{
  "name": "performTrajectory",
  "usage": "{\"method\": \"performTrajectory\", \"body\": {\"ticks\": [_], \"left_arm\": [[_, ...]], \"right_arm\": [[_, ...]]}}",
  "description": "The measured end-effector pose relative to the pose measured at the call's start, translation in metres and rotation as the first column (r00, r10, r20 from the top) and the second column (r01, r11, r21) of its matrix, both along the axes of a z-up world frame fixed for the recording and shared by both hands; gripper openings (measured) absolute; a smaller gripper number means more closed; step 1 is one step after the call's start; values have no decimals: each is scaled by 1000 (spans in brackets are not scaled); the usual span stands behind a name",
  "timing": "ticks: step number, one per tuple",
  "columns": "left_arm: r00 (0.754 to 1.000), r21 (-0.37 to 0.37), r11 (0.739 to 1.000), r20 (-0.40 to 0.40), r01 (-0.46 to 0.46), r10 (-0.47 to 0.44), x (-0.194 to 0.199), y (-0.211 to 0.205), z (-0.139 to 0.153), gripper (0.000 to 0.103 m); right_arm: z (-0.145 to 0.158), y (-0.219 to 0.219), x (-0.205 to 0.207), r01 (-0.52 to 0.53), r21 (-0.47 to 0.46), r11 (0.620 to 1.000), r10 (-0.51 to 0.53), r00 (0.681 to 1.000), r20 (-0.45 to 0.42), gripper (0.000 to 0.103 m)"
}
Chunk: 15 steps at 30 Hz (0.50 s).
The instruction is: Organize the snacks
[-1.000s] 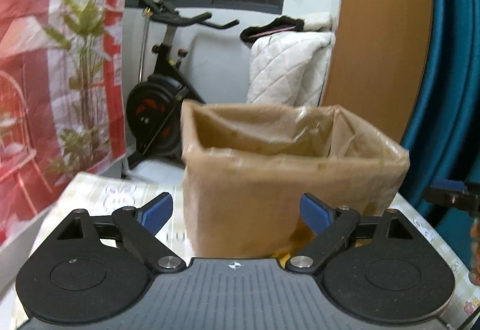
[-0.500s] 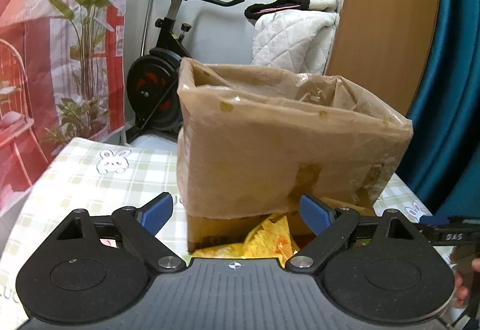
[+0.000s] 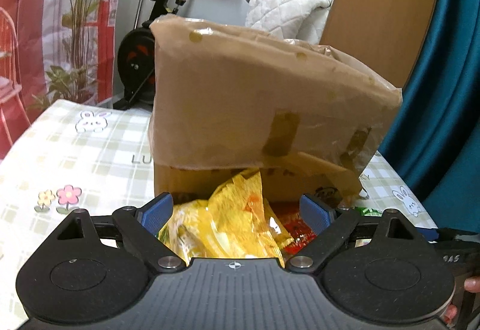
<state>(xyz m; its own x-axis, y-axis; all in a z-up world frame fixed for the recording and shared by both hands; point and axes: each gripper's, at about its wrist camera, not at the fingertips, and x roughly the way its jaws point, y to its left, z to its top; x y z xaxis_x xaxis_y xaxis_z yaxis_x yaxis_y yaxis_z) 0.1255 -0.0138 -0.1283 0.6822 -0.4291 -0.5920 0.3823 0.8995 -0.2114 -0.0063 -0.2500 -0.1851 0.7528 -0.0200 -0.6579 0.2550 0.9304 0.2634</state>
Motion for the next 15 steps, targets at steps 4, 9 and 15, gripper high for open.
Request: {"method": "performTrajectory", "body": {"ticks": [4,9,15], "left_arm": [[1000,-11,1000,-17,-12,12,-1,3,-8,93],[999,-5,1000,-31,-20,20,-2,7,-13,92],[998,3,1000,-50,-24,25,-1,13,-15,92]], "right_arm": [[6,-13,-8,34,67,997,-36,999,15,101],[28,-13,-12,61,63,996,-65,995,77,100],[49,17,16,-52,12,999,50,992,115,93]]}}
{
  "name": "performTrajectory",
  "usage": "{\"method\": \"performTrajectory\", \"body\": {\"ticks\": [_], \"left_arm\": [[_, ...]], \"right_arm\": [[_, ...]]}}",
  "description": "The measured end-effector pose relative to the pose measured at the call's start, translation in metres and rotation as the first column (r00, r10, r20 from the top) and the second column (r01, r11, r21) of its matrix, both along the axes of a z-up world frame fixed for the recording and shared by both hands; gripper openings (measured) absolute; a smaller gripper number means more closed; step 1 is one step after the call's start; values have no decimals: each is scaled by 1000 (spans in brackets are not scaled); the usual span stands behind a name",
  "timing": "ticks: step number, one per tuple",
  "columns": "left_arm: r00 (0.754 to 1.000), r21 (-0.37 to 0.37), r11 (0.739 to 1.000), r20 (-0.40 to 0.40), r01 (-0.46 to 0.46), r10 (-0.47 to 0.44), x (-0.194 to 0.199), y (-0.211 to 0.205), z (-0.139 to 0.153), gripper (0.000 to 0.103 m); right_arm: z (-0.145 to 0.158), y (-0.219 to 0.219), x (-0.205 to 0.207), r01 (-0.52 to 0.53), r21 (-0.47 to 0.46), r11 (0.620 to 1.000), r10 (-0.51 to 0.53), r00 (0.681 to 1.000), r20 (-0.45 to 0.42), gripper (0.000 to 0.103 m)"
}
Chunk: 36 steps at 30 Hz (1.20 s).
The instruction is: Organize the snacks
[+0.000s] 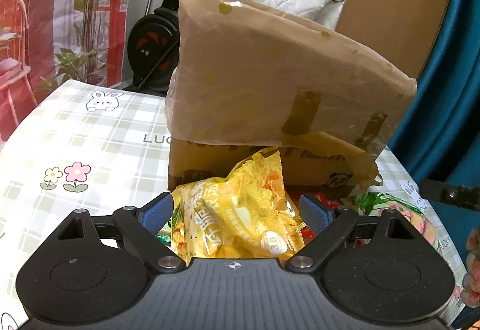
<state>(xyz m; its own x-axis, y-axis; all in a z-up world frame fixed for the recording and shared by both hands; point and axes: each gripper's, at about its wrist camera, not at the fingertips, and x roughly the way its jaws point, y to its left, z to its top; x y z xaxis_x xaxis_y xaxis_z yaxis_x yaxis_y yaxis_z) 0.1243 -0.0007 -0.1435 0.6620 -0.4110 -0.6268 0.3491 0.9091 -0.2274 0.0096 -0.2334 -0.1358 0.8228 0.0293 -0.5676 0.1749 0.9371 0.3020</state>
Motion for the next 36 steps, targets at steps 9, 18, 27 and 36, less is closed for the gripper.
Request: {"method": "performTrajectory", "body": {"ticks": [9,18,27,36], "left_arm": [[996,7,1000,-87,16,-15,32,-8,-20,93],[990,17,998,-128,55,-52,45,-15,-42,103],[989,62,997,-143,51,-42,49,-18,-53,100],[998,39,999,-63,-9,11,23,11,-32,83]], "right_arm": [[-8,36,37,-82,-20,996,81,996,-37,68],[-15,48,55,-140,-32,990,138,988,-71,41],[-28,55,51,-157,-15,987,155,982,-105,39],[-25,59,52,-193,-52,980,186,976,-114,38]]}}
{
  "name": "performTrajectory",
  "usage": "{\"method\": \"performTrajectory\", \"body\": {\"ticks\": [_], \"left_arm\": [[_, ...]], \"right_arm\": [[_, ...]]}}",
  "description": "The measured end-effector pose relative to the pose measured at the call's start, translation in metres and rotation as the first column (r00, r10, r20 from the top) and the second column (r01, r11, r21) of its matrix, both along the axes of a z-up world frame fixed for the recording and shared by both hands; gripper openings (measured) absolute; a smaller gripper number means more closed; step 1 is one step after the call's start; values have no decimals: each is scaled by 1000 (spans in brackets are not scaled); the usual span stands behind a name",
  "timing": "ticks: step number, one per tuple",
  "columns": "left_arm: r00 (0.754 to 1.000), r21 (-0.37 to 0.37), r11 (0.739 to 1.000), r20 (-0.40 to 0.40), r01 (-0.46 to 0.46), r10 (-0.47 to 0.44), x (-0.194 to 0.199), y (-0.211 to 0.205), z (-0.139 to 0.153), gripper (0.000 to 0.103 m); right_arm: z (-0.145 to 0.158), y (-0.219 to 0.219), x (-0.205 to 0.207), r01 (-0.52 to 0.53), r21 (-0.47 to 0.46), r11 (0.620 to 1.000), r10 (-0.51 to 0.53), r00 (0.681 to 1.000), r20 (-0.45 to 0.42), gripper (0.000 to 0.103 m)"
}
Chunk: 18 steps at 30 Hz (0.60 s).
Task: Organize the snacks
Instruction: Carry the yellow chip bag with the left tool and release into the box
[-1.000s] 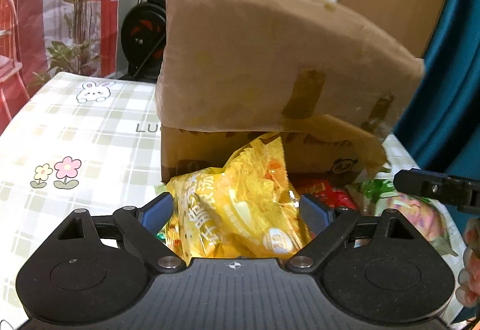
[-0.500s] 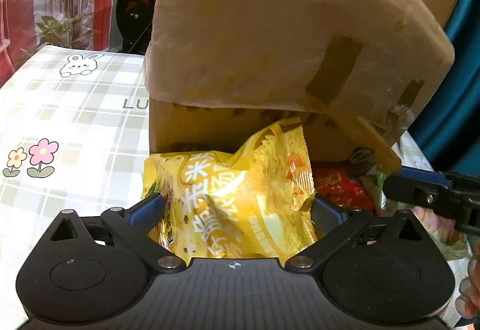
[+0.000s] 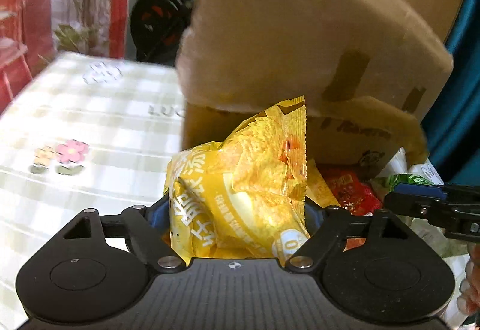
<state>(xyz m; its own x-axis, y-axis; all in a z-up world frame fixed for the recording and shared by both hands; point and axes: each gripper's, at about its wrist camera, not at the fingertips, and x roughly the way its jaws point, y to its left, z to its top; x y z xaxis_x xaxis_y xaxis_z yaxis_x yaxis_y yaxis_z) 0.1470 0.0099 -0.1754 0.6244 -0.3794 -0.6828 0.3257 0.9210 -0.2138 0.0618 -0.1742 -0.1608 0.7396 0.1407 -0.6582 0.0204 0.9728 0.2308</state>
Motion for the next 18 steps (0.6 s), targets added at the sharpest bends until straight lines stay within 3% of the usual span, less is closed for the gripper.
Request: {"method": "performTrajectory", "body": {"ticks": [6,16,18], "left_arm": [[997,-29,998,55,-55,57,-15,26,21,84],[991,-43,995,97,-90,94,-18,36,33,84],[989,-50,994,107,-93,97,-19,38,34,84]], "right_arm": [[-8,24,24,-99,-59,993,96,994,-47,29],[-38,56,83,-138,-248,959,98,981,-169,34],[-40,61,83,-153,-274,950,107,978,-176,28]]}}
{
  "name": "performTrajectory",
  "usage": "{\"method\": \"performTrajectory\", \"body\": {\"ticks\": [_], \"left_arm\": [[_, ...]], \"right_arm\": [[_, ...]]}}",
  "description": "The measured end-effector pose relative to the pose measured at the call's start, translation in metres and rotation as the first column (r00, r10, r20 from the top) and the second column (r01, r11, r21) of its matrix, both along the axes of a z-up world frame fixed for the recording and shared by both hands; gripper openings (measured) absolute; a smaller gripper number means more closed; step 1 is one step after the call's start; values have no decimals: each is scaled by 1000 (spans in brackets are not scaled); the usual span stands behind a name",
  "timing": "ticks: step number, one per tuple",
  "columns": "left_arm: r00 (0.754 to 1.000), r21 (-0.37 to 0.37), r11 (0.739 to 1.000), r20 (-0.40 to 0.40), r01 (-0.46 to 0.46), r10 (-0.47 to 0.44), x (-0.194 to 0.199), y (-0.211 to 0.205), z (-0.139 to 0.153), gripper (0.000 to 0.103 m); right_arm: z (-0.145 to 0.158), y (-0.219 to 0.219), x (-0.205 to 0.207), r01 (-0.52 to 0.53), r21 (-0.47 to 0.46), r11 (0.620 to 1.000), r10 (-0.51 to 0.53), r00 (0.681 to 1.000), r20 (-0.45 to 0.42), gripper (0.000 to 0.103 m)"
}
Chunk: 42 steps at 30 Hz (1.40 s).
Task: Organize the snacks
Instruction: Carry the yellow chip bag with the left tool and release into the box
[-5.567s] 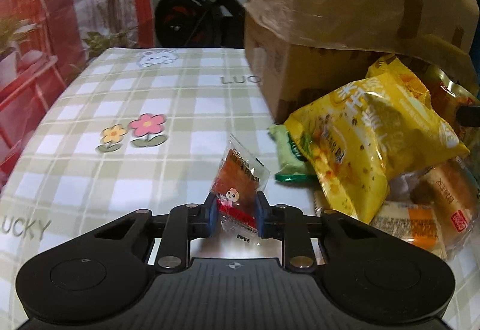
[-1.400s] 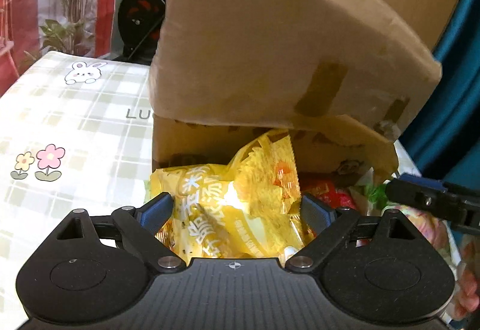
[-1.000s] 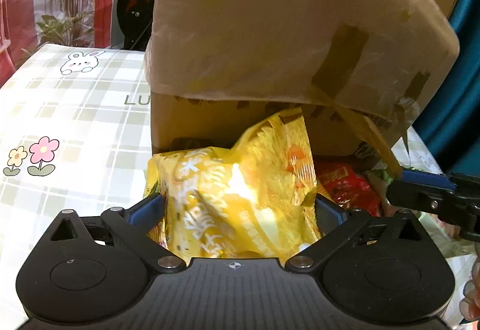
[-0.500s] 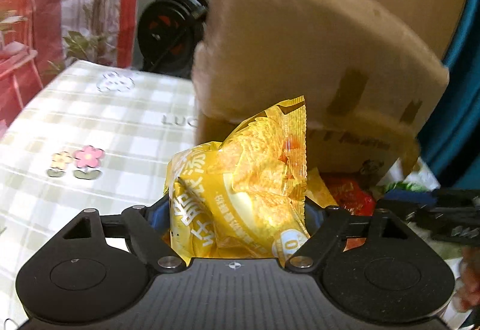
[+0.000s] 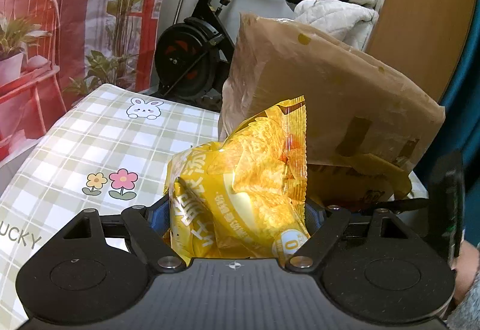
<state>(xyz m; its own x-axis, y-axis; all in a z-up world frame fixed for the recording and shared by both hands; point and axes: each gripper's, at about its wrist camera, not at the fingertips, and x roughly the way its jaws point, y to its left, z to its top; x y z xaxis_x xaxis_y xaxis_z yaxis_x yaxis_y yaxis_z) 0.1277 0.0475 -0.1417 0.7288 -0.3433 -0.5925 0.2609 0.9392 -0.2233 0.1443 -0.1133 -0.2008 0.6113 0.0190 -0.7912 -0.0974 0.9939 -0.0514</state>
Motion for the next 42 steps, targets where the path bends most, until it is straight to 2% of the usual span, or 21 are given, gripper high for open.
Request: {"method": "performTrajectory", "body": {"ticks": [1,4,13,16,20,25,27,30,35,38,40,41,42], "left_arm": [[1000,-2,1000,4,0,0,-1,1,0,84],[1000,-1,1000,15,1,-1,-4,1,1,84],[997,-9,1000,76,-7,8,-19,3,21,84],[990,-12,1000,140,-3,5,-23,3,42,84],[971,-9,1000,240,13,-10,-22,-6,80,84],[945,3,998,322,61,-59,0,-35,126,84],[938,15,996,336,91,-91,15,-51,138,84],[935,47,991,327,126,-134,44,-82,144,84],[948,83,983,262,165,-181,88,-120,130,84],[951,116,975,225,190,-212,104,-138,117,91],[956,119,970,184,211,-231,117,-144,108,95],[957,119,968,164,221,-239,120,-144,104,95],[960,120,968,148,223,-239,123,-144,100,95]], "right_arm": [[2,2,-3,-13,-3,1000,13,1000,11,12],[12,6,-18,-33,-4,999,33,998,53,11],[71,-5,-73,-97,145,985,65,976,206,11],[103,-10,-86,-116,171,978,62,954,295,11],[156,-25,-92,-127,183,975,35,899,437,11],[198,-58,-73,-66,181,981,-38,856,515,11],[205,-75,-58,-17,180,984,-80,852,517,11],[197,-97,-29,59,173,983,-137,862,488,11],[170,-114,2,128,178,976,-193,885,424,11],[157,-117,3,155,185,970,-219,889,403,13],[150,-119,6,171,179,969,-230,890,393,18],[149,-120,6,176,174,969,-232,891,391,27],[148,-120,5,178,172,969,-233,891,390,30]]}}
